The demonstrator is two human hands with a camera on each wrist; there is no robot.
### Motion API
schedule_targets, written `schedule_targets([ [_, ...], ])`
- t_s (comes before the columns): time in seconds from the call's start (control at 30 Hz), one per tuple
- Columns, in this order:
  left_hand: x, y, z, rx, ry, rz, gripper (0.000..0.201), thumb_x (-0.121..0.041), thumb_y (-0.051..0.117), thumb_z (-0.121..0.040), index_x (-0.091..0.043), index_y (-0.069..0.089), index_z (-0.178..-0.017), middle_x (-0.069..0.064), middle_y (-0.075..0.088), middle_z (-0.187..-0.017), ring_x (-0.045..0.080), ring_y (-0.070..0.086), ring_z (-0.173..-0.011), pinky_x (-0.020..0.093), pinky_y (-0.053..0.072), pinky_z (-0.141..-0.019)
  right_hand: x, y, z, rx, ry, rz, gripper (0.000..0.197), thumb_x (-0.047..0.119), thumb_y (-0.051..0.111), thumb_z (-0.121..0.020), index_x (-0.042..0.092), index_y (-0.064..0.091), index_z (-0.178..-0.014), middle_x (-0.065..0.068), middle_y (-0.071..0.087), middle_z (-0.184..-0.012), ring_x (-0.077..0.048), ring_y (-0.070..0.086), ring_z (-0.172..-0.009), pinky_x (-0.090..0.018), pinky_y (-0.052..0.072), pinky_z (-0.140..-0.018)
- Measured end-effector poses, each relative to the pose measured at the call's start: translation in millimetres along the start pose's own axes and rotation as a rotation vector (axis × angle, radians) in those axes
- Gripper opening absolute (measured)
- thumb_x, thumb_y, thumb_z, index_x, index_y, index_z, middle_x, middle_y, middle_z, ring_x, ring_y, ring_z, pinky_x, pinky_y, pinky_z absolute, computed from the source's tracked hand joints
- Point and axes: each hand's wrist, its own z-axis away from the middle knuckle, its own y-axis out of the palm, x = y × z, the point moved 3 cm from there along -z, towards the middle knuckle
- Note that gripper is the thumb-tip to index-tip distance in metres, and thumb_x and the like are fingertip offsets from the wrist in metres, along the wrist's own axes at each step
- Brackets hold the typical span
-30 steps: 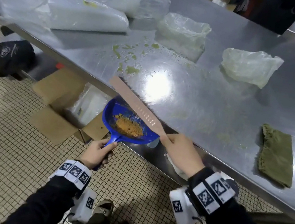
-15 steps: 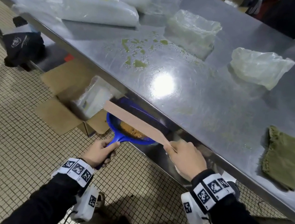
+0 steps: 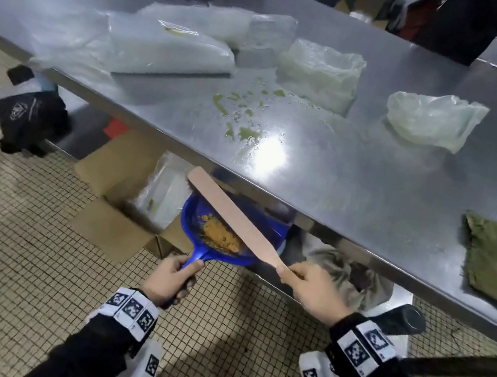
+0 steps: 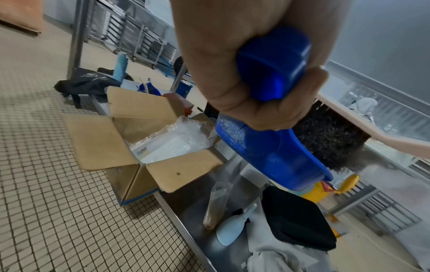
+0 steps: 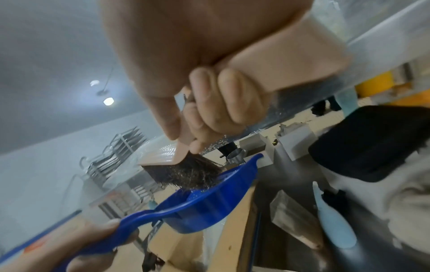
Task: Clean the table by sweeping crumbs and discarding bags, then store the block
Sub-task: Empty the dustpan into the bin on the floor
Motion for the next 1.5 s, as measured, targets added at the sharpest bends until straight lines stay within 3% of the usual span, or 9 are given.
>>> schedule_targets([
  [0.13,-2.9,-44.1,-0.8,0.068,-0.016,-0.103,0.019,-0.019,0.049,-0.096,-0.007,0.048,-0.082,-0.007,0.043,-0.043,0.005,0.030,-0.026,0.011,0.023,-0.028,19.6,42.8,2.5,-0.057,0.112,-0.221,0.037,0.033,0.051,-0.095,0.017,0.062,-0.063,0.010,0.046,-0.033,0.000,0.040,-0.034,-0.014,0.029,-0.040],
  [0.27,-5.8,-82.5,-0.8,0.139,0.031,-0.203,0.024,-0.018,0.047,-0.097,-0.009,0.044,-0.075,-0.008,0.041,-0.041,0.005,0.029,-0.025,0.010,0.023,-0.028,35.3,86.2,16.2,-0.141,0.190,-0.402,0.041,0.031,0.053,-0.094,0.016,0.058,-0.056,0.008,0.040,-0.034,-0.005,0.036,-0.035,-0.020,0.028,-0.038],
  [0.43,2.4,-108.9,1.1,0.256,0.019,-0.318,0.025,-0.019,0.047,-0.097,-0.012,0.047,-0.073,-0.005,0.041,-0.047,0.006,0.031,-0.028,0.012,0.024,-0.029,44.0,135.2,49.7,-0.226,0.317,-0.562,0.038,0.037,0.053,-0.093,0.015,0.060,-0.063,0.009,0.040,-0.035,-0.003,0.034,-0.031,-0.018,0.026,-0.033],
  [0.6,19.0,-89.7,-5.9,0.430,-0.047,-0.436,0.018,-0.023,0.047,-0.097,-0.010,0.050,-0.085,-0.006,0.042,-0.047,0.005,0.033,-0.028,0.012,0.025,-0.029,37.5,157.1,96.6,-0.341,0.432,-0.677,0.035,0.032,0.051,-0.095,0.011,0.061,-0.069,0.009,0.041,-0.039,0.001,0.035,-0.030,-0.013,0.026,-0.033],
  [0.8,27.6,-16.1,-15.3,0.648,-0.028,-0.624,0.024,-0.029,0.050,-0.095,-0.017,0.051,-0.075,-0.001,0.045,-0.054,0.007,0.036,-0.033,0.017,0.030,-0.032,4.0,159.7,154.6,-0.523,0.623,-0.917,0.030,0.030,0.047,-0.097,0.005,0.059,-0.085,0.002,0.033,-0.048,-0.002,0.028,-0.027,-0.014,0.021,-0.029],
  [1.07,21.5,119.9,-13.9,0.929,0.036,-0.838,0.022,-0.031,0.049,-0.095,-0.012,0.059,-0.089,-0.005,0.048,-0.054,0.007,0.040,-0.036,0.020,0.034,-0.034,-54.3,134.6,214.1,-0.771,0.755,-1.071,0.032,0.032,0.044,-0.098,0.005,0.059,-0.090,0.007,0.033,-0.045,-0.006,0.024,-0.032,-0.019,0.018,-0.033],
  [1.23,22.3,194.9,-11.2,1.077,0.088,-0.945,0.017,-0.030,0.051,-0.094,-0.019,0.059,-0.084,-0.006,0.049,-0.054,0.009,0.042,-0.039,0.022,0.036,-0.037,-77.2,126.5,236.7,-0.933,0.817,-1.202,0.033,0.033,0.043,-0.098,0.003,0.057,-0.095,0.008,0.033,-0.043,-0.005,0.025,-0.030,-0.016,0.020,-0.030],
  [1.37,28.5,253.4,-9.2,1.215,0.037,-0.997,0.023,-0.029,0.051,-0.094,-0.008,0.056,-0.087,-0.005,0.048,-0.053,0.007,0.038,-0.034,0.020,0.031,-0.035,-98.4,120.2,246.1,-1.091,0.869,-1.317,0.032,0.033,0.043,-0.098,0.007,0.056,-0.085,0.008,0.032,-0.042,-0.005,0.023,-0.029,-0.013,0.018,-0.030],
  [1.5,43.0,319.9,-12.2,1.331,0.051,-1.119,0.025,-0.030,0.051,-0.094,-0.006,0.057,-0.086,-0.005,0.048,-0.051,0.008,0.038,-0.032,0.020,0.030,-0.036,-126.8,114.1,249.3,-1.228,0.929,-1.418,0.032,0.035,0.044,-0.098,0.012,0.058,-0.081,0.005,0.032,-0.043,-0.007,0.022,-0.029,-0.014,0.017,-0.032],
])
